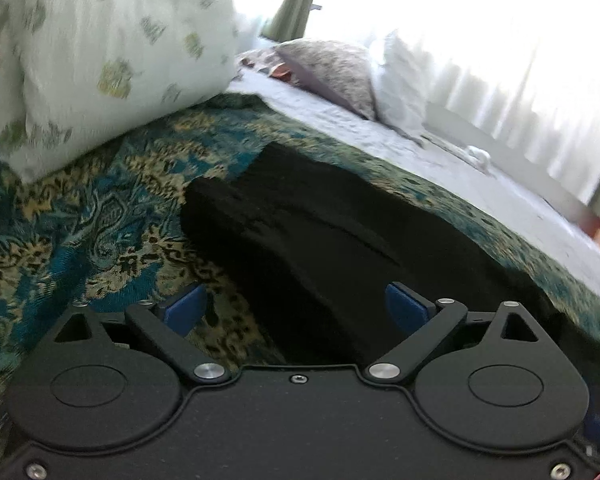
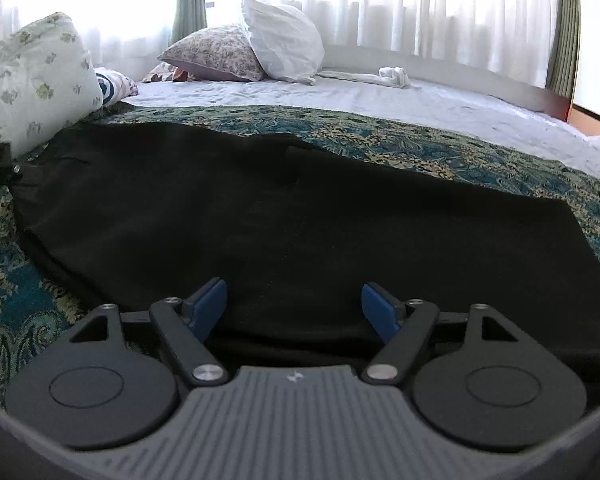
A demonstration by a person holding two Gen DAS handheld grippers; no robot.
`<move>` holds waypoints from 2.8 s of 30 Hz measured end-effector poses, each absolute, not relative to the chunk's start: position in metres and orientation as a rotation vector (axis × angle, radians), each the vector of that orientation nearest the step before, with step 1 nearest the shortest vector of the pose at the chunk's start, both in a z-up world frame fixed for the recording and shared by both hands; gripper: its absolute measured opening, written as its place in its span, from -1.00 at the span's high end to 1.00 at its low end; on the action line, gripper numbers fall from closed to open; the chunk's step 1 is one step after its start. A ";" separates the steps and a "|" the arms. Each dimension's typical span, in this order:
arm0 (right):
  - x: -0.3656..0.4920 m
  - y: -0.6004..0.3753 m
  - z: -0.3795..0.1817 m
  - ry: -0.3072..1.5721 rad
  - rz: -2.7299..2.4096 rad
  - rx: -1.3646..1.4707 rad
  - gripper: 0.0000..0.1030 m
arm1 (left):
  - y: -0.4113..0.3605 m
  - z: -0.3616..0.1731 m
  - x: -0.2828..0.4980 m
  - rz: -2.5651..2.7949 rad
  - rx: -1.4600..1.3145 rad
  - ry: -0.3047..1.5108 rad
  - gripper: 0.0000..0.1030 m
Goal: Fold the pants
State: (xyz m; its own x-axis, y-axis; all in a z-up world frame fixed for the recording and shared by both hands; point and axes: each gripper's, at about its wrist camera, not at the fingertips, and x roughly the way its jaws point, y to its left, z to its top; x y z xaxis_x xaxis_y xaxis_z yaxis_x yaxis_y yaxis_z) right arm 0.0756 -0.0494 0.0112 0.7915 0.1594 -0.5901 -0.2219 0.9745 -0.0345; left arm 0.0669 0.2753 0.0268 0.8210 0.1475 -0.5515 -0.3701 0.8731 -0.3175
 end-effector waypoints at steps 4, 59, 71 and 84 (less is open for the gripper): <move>0.076 -0.049 0.011 0.622 0.205 -0.105 -0.65 | 0.293 0.012 0.087 0.266 -0.486 0.569 -0.98; -0.002 -0.308 0.041 0.507 -0.127 0.305 -0.95 | -0.081 0.070 0.038 -0.608 0.121 0.544 -0.45; 0.074 -0.236 0.035 0.539 -0.194 0.065 -0.93 | 0.020 0.045 0.062 -0.126 0.093 0.536 -0.16; 0.051 -0.255 0.048 0.698 -0.291 -0.087 -0.86 | 0.032 0.035 0.057 -0.215 0.034 0.551 -0.14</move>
State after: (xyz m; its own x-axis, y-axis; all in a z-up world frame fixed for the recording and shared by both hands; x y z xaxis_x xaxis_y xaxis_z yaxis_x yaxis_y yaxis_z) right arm 0.0512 -0.2551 0.0480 0.7277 -0.2924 -0.6204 0.2346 0.9561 -0.1754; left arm 0.0572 0.0315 0.0355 0.8304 -0.1934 -0.5224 0.2115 0.9770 -0.0256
